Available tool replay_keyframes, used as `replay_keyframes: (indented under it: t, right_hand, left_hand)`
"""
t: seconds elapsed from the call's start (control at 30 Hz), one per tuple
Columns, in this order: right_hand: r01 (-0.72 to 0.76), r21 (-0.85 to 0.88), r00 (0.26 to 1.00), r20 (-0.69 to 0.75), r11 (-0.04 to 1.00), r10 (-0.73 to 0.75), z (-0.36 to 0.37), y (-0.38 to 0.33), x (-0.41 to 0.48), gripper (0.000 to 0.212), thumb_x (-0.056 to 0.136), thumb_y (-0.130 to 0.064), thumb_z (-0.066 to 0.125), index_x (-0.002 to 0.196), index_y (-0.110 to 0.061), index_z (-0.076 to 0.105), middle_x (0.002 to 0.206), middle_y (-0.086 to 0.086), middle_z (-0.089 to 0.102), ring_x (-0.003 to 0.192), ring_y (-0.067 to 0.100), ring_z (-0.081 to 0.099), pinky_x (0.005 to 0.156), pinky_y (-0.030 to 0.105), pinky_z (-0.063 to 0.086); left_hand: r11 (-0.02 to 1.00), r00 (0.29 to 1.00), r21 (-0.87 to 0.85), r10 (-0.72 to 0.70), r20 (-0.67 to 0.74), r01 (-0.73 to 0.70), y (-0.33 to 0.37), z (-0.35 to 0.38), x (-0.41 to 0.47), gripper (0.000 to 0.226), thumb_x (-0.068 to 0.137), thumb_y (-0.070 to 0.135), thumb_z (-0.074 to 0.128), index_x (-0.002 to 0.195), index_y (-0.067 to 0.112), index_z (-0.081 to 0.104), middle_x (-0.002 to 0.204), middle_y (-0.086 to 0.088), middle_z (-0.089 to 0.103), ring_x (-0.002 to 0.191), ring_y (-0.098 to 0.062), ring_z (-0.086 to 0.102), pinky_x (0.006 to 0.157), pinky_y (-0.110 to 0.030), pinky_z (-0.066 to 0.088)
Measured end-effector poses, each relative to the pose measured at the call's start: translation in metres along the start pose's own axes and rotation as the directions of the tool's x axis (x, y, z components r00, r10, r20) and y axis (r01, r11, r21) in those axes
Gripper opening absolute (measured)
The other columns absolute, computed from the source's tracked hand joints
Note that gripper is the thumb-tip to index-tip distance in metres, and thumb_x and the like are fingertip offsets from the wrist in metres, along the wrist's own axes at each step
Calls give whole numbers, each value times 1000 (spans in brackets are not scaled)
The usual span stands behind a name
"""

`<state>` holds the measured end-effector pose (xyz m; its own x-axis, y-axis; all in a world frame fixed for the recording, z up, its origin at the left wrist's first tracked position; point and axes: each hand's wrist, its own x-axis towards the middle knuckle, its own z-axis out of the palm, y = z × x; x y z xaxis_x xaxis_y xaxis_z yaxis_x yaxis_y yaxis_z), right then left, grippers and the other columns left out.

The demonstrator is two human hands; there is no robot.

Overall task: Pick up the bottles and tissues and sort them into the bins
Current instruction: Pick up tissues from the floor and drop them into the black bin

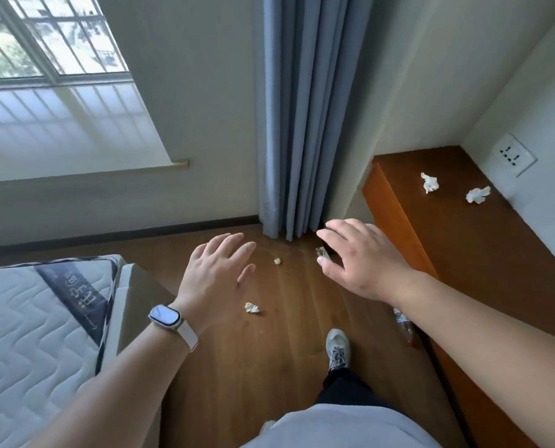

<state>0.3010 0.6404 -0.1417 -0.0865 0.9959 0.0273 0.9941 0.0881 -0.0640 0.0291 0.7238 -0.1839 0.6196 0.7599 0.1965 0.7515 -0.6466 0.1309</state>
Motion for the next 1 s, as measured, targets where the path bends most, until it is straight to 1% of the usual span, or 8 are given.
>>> replay_keyframes:
  t: [0.07, 0.13, 0.27, 0.43, 0.5, 0.63, 0.8, 1.0]
  right_hand:
    - [24, 22, 1000, 7, 999, -25, 5, 26, 21, 54, 90, -51, 37, 126, -16, 56, 129, 5, 56, 118, 26, 51, 95, 41, 41]
    - [51, 38, 998, 34, 998, -52, 9, 54, 39, 56, 90, -52, 35, 128, -16, 56, 131, 6, 55, 121, 25, 49, 97, 41, 40]
    - [100, 80, 993, 52, 992, -104, 21, 118, 72, 57, 90, -51, 34, 127, -15, 57, 131, 7, 56, 121, 26, 50, 97, 42, 40]
    - [174, 120, 981, 68, 977, -183, 44, 176, 118, 57, 87, -52, 37, 121, -13, 60, 125, 9, 59, 114, 29, 54, 92, 44, 43]
    - [200, 144, 974, 78, 969, -212, 51, 186, 137, 57, 87, -53, 37, 120, -14, 61, 124, 9, 59, 113, 29, 54, 91, 44, 44]
    - [217, 183, 972, 49, 959, -230, 65, 196, 160, 52, 86, -51, 42, 116, -14, 63, 120, 8, 61, 108, 28, 56, 87, 41, 46]
    - [200, 215, 968, 107, 956, -226, 92, 211, 183, 55, 86, -52, 39, 118, -14, 62, 121, 8, 60, 109, 29, 55, 88, 42, 45]
    - [154, 225, 967, 166, 962, -194, 138, 218, 214, 53, 85, -52, 41, 117, -14, 61, 121, 6, 59, 109, 29, 54, 87, 43, 46]
  left_hand:
    - [999, 999, 10, -54, 7, 53, 6, 8, 18, 41, 91, 40, 45, 124, 23, 60, 132, -1, 58, 125, -27, 51, 95, -45, 44]
    - [996, 995, 17, -92, 33, 92, 15, 17, 36, 40, 91, 39, 44, 124, 24, 60, 131, -1, 58, 124, -28, 51, 94, -44, 44]
    - [994, 989, 65, -94, 113, 87, 42, 34, 84, 39, 93, 41, 45, 127, 26, 58, 134, 1, 57, 126, -27, 50, 96, -43, 42]
    - [978, 973, 86, -200, 114, 191, 72, 50, 144, 41, 93, 42, 49, 129, 26, 56, 133, -1, 57, 126, -27, 51, 97, -45, 44]
    - [969, 963, 79, -241, 119, 232, 80, 55, 159, 40, 93, 42, 50, 129, 25, 56, 133, -1, 58, 126, -27, 51, 97, -45, 43]
    - [962, 956, 114, -264, 127, 250, 80, 66, 171, 41, 94, 43, 49, 130, 24, 57, 134, -2, 58, 126, -27, 51, 99, -45, 42]
    - [948, 936, 125, -310, 169, 292, 65, 95, 185, 42, 93, 45, 49, 128, 24, 58, 133, -3, 58, 126, -26, 50, 99, -45, 42]
    - [941, 910, 96, -337, 241, 323, 36, 156, 200, 44, 92, 45, 47, 129, 24, 55, 133, -4, 58, 125, -27, 51, 95, -45, 43]
